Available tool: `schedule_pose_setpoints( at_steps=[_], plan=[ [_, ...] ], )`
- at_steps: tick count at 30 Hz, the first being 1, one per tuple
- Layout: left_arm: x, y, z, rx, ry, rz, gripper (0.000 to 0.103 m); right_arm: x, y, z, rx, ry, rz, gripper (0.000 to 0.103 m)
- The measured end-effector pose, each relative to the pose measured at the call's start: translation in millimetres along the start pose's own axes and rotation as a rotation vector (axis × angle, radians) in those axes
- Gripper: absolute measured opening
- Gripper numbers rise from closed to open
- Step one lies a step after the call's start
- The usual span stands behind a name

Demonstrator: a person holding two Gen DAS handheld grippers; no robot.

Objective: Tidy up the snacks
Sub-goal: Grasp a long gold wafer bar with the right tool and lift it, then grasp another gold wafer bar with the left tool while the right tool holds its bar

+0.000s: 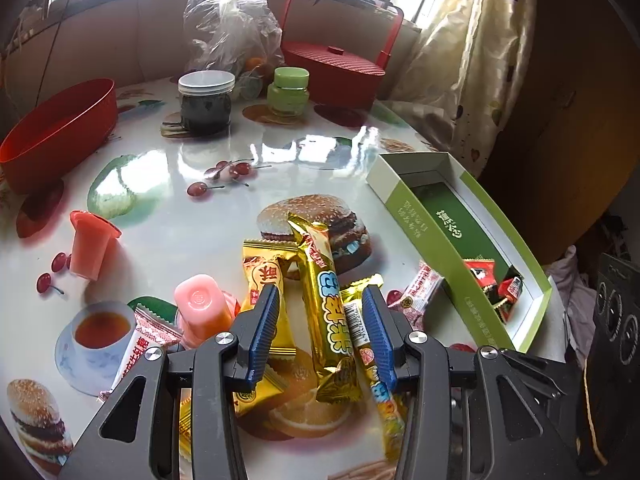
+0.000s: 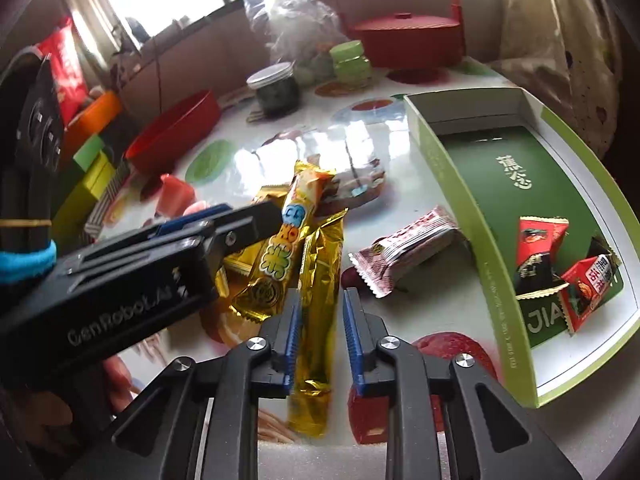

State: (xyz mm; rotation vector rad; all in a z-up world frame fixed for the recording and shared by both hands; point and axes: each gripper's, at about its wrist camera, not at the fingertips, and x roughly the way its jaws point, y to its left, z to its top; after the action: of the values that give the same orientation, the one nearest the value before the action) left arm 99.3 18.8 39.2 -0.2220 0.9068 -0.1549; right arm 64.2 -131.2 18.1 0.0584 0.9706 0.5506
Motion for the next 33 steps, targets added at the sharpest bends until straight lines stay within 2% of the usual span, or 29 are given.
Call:
schedule_pose_setpoints(
  at_steps=[4, 11, 13, 16, 20, 26, 33],
  plan=[
    [2, 3, 1, -0.015, 0.003, 0.005, 0.044, 4, 4, 1, -0.021, 0.004, -0.003, 0.029],
    [2, 9, 5, -0.036, -0.001, 0.013, 0.044, -1, 6, 0, -0.019, -0.008, 0.009, 0.03],
    [2, 9, 5, -0.035, -0.002, 0.007, 0.044, 5, 6, -1, -0.013, 0.014, 0.032, 0.03],
    [3, 7, 5, -0.03, 0.002, 0.002, 0.044, 13, 5, -5, -0.007, 0.056, 0.018, 0.03],
    [7, 3, 6, -0.021, 0.012, -0.006, 0.044, 9, 5, -6, -0.03, 0.038, -0.047, 0.022],
    [16, -3, 9, -0.011, 0.023, 0.001, 0.044, -1, -2, -6, -0.003, 0.004, -0.031, 0.021],
    [26, -5, 13, 0.012, 0.028, 0.032, 0.044, -15, -15, -6, 0.049, -0.027, -0.063, 0.021]
  ],
)
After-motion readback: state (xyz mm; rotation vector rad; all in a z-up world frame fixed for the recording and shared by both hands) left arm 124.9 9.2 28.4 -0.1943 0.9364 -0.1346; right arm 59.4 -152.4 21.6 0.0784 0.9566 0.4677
